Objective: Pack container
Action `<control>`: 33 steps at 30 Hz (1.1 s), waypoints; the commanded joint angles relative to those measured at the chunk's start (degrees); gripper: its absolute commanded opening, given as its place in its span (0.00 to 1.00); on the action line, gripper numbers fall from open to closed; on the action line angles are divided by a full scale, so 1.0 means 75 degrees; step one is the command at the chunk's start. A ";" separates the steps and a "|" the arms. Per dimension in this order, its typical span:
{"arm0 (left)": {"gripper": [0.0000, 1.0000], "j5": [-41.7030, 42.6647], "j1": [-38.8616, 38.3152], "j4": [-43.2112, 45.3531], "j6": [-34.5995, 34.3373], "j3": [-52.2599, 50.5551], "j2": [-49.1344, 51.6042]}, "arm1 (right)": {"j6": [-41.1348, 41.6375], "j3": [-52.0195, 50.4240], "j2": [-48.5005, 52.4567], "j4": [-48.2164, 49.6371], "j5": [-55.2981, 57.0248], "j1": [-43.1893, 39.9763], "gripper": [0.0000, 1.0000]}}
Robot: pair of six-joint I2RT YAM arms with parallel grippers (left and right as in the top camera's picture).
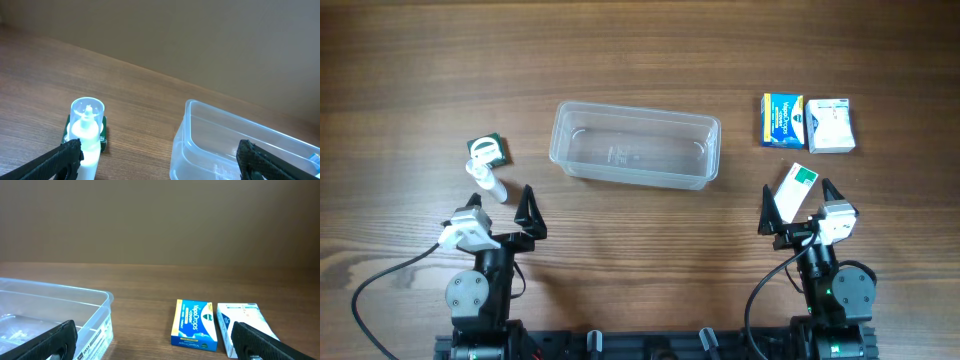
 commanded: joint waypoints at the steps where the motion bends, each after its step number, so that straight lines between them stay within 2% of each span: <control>1: 1.00 0.0117 0.0029 -0.0044 -0.0012 -0.0023 -0.0047 | -0.0134 -0.0015 -0.0070 0.0009 -0.0119 -0.0061 1.00; 15: 1.00 0.0117 0.0029 -0.0044 -0.0012 -0.0023 -0.0047 | -0.0146 -0.0015 -0.0070 0.0152 -0.0128 -0.0061 1.00; 21: 1.00 0.0117 0.0029 -0.0044 -0.0012 -0.0023 -0.0047 | -0.0152 -0.0009 -0.0070 0.0067 -0.0562 -0.0061 1.00; 24: 1.00 0.0117 0.0029 -0.0044 -0.0012 -0.0023 -0.0047 | -0.0122 0.0239 0.0052 -0.0035 -0.1239 -0.0061 1.00; 28: 0.99 0.0117 0.0029 -0.0044 -0.0012 -0.0023 -0.0047 | 0.0061 0.0991 0.0944 -0.0099 -0.1072 -0.0061 1.00; 33: 1.00 0.0117 0.0029 -0.0044 -0.0012 -0.0023 -0.0047 | 0.0044 0.2731 0.3357 -0.0201 -0.0871 -0.0061 1.00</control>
